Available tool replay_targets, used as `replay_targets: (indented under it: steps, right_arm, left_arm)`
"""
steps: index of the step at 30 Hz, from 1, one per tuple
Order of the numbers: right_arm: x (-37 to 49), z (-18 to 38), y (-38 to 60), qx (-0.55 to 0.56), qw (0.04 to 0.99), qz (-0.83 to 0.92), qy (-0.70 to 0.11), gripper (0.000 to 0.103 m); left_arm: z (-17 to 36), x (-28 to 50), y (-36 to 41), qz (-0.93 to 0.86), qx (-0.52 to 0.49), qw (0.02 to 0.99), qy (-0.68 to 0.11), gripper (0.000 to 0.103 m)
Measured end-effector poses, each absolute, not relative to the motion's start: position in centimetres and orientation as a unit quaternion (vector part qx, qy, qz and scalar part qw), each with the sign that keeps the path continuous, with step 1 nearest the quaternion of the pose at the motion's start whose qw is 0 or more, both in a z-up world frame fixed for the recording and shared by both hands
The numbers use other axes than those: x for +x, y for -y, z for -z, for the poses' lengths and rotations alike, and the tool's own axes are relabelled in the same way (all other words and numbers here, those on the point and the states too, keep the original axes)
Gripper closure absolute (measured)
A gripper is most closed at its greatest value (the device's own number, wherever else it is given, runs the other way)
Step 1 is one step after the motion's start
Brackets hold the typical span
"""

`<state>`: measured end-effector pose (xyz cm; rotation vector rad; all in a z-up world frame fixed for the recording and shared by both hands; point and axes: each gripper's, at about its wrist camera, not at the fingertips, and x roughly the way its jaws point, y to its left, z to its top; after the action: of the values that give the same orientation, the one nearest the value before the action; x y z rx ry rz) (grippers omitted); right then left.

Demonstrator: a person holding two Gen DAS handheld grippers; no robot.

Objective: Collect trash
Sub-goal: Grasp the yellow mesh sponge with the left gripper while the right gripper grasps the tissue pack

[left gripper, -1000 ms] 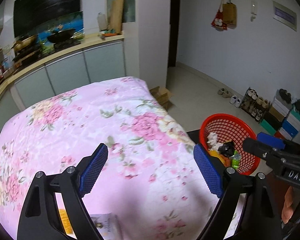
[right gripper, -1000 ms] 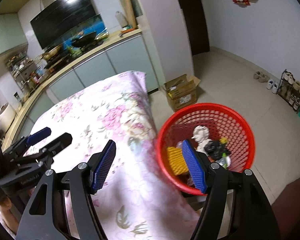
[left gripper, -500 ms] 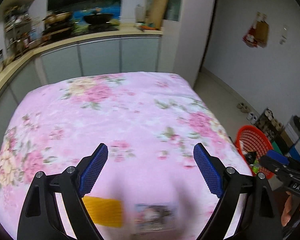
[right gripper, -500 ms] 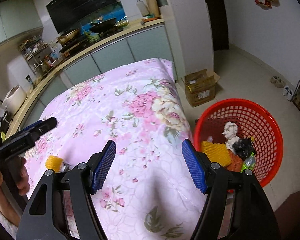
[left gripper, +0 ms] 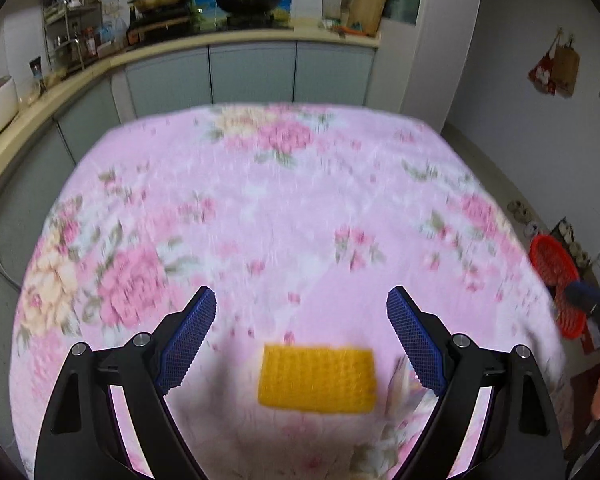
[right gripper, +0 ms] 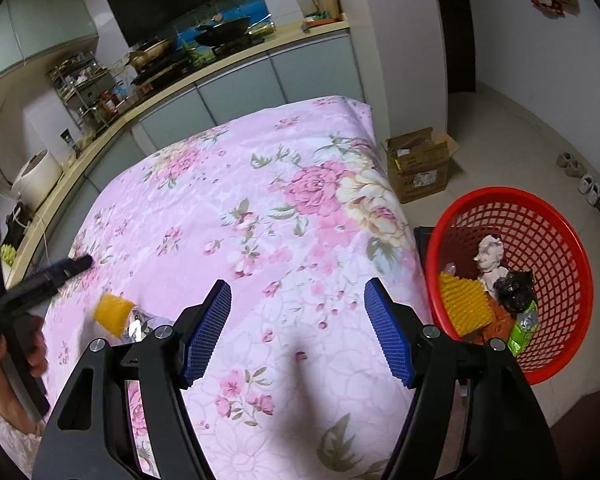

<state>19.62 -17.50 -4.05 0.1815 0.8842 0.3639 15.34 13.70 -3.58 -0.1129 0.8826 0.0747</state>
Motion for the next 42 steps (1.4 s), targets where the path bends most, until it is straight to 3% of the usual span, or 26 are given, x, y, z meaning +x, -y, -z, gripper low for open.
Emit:
replay_targets:
  steps: [8,15,18,23,34,41,42]
  right_arm:
    - [19.8,4.5,16.7,0.078,0.880,-0.179,-0.434,0.036]
    - [19.3,5.0,14.2,0.058,0.872,-0.201,-0.442,0.036]
    - [19.1,5.3,12.8,0.047,0.868,-0.214,-0.446,0.036]
    - [18.8,5.7,10.8,0.029,0.862,-0.231,-0.449,0.036]
    - [18.1,6.0,7.7,0.002,0.853,-0.263,-0.450,0.036]
    - [17.4,5.7,5.7,-0.020,0.849,-0.295,-0.439,0.036]
    - [17.3,5.7,5.2,-0.026,0.848,-0.299,-0.436,0.031]
  left_arm:
    - [8.2,14.5,-13.2,-0.023,-0.058,0.881,-0.469,0.019]
    - [9.1,14.5,-13.2,-0.027,-0.060,0.882,-0.466,0.020]
    - [9.2,14.6,-12.9,-0.020,-0.051,0.885,-0.462,0.032]
    - [9.1,14.2,-12.7,-0.011,-0.040,0.892,-0.450,0.039]
    - [8.7,13.2,-12.9,0.000,-0.041,0.898,-0.437,0.070]
    - [8.0,12.8,-14.4,-0.021,-0.049,0.902,-0.428,0.075]
    - [7.9,12.7,-14.8,-0.026,-0.053,0.903,-0.425,0.075]
